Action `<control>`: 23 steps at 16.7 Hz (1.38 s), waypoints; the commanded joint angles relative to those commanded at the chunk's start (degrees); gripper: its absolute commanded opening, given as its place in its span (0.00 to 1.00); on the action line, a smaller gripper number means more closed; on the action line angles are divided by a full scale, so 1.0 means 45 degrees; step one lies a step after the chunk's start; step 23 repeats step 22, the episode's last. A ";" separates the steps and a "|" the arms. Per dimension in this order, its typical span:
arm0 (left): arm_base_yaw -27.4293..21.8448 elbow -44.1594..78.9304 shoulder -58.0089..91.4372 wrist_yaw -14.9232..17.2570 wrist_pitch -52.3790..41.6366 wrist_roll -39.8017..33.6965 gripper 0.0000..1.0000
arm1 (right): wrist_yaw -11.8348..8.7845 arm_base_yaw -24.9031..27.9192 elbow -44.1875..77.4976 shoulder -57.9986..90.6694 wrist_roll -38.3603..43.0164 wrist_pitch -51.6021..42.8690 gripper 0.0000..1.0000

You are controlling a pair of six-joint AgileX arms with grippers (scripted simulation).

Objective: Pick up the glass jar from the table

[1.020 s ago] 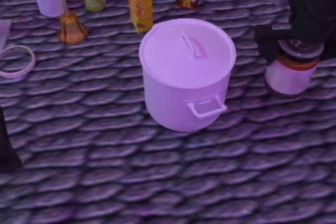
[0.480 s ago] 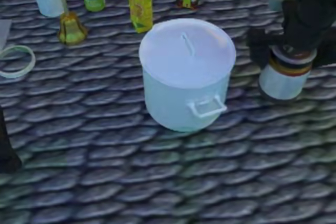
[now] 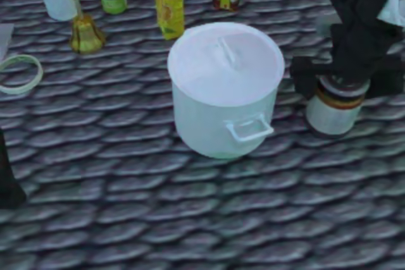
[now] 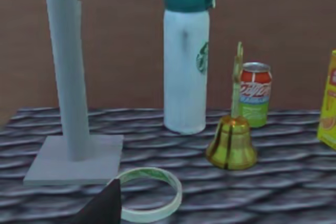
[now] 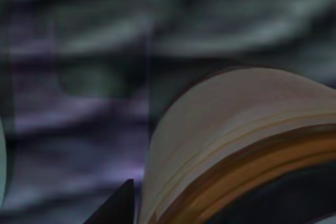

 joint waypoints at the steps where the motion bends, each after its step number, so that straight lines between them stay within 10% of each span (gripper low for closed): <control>1: 0.0000 0.0000 0.0000 0.0000 0.0000 0.0000 1.00 | 0.0000 0.0000 0.0000 0.0000 0.0000 0.0000 0.00; 3: 0.0000 0.0000 0.0000 0.0000 0.0000 0.0000 1.00 | 0.0000 0.0000 0.0000 0.0000 0.0000 0.0000 0.00; 16: 0.0000 0.0000 0.0000 0.0000 0.0000 0.0000 1.00 | 0.0000 0.0000 0.0000 0.0000 0.0000 0.0000 0.98; 23: 0.0000 0.0000 0.0000 0.0000 0.0000 0.0000 1.00 | 0.0000 0.0000 0.0000 0.0000 0.0000 0.0000 1.00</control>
